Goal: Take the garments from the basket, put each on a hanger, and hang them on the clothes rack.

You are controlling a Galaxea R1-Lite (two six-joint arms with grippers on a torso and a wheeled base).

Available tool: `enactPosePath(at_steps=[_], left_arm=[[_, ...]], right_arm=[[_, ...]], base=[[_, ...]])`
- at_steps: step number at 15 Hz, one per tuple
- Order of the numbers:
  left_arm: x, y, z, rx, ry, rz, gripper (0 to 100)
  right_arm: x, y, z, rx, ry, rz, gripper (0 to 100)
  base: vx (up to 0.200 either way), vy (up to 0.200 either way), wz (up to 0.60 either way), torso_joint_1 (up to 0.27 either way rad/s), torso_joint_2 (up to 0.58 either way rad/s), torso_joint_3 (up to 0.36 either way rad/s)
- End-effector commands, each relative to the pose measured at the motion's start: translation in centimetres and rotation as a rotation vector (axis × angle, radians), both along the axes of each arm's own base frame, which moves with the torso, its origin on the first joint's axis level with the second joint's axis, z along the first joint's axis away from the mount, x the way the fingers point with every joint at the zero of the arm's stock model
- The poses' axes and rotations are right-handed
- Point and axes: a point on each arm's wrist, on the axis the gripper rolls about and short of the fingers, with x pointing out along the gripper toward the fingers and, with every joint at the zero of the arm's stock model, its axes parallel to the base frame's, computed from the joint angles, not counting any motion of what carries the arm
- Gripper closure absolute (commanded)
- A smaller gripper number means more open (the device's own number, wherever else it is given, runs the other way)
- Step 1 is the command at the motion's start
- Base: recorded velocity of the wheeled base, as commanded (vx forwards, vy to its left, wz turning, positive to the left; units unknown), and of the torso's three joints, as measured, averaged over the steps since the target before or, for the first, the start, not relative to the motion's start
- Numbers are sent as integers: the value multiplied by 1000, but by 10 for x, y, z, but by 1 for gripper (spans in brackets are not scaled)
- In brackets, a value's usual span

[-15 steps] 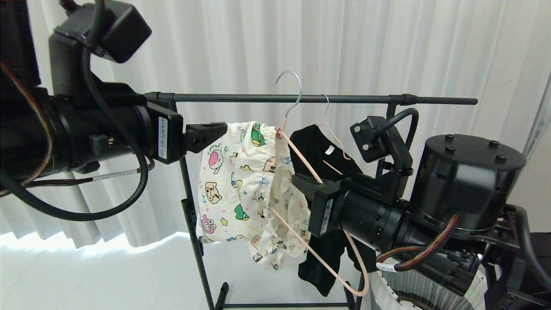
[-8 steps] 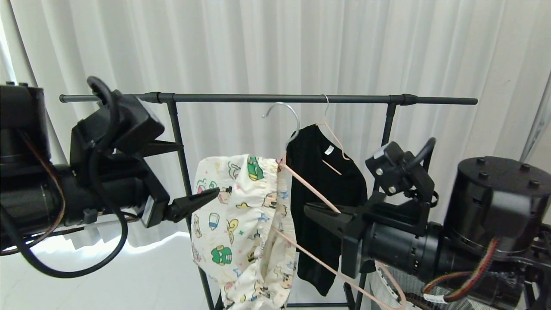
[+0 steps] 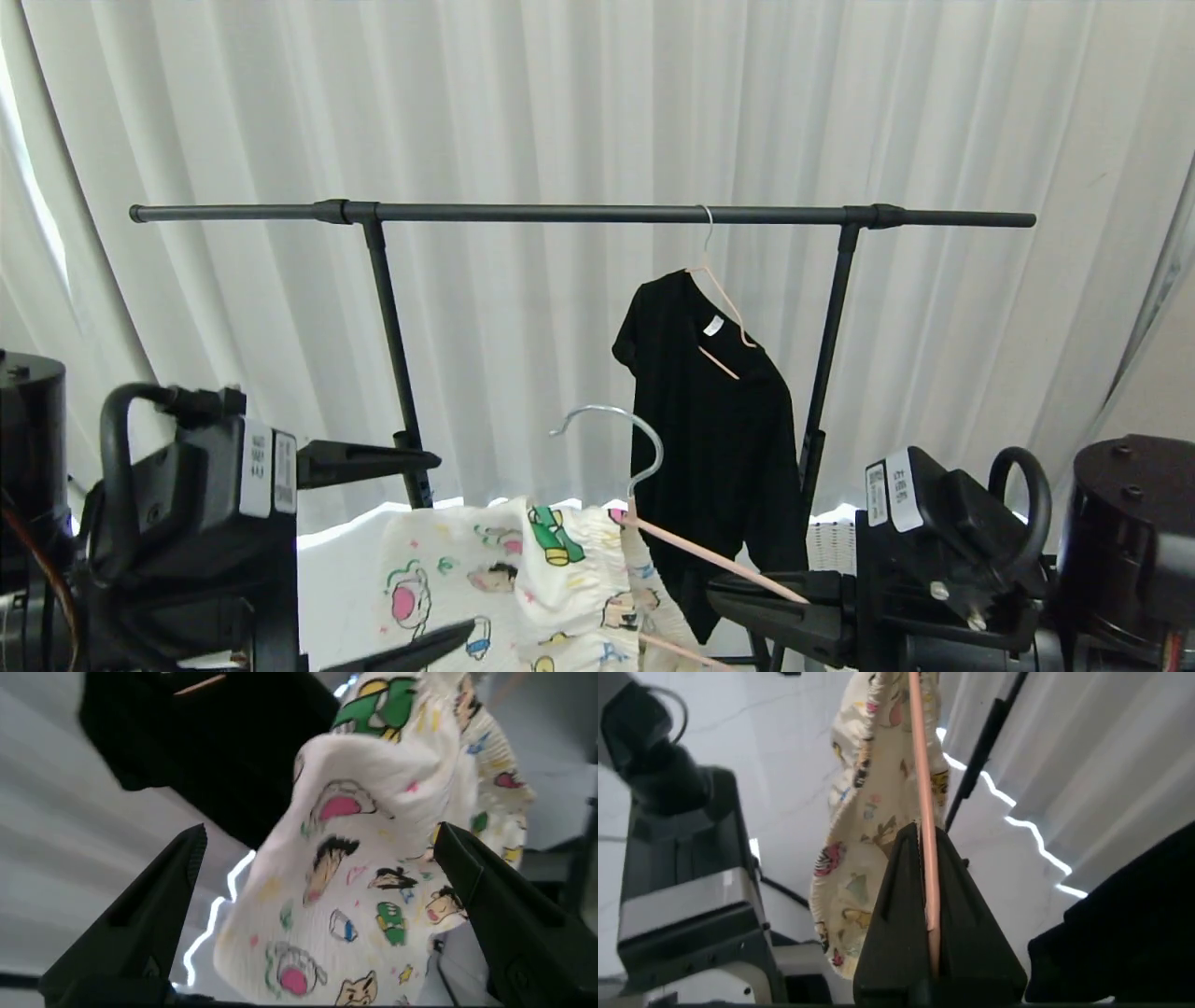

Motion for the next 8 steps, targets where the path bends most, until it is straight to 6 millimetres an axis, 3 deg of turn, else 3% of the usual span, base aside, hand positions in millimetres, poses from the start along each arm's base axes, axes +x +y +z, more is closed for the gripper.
enactPosePath(at_steps=[1, 8], left_arm=[[-12, -6, -10, 12, 27, -67, 0], [1, -13, -28, 54, 125, -67, 0]], right_arm=[[-3, 0, -1, -4, -8, 18, 100], [-16, 7, 0, -2, -43, 91, 100]], base=[[0, 0, 0, 0, 0, 0], [0, 0, 0, 0, 0, 0]])
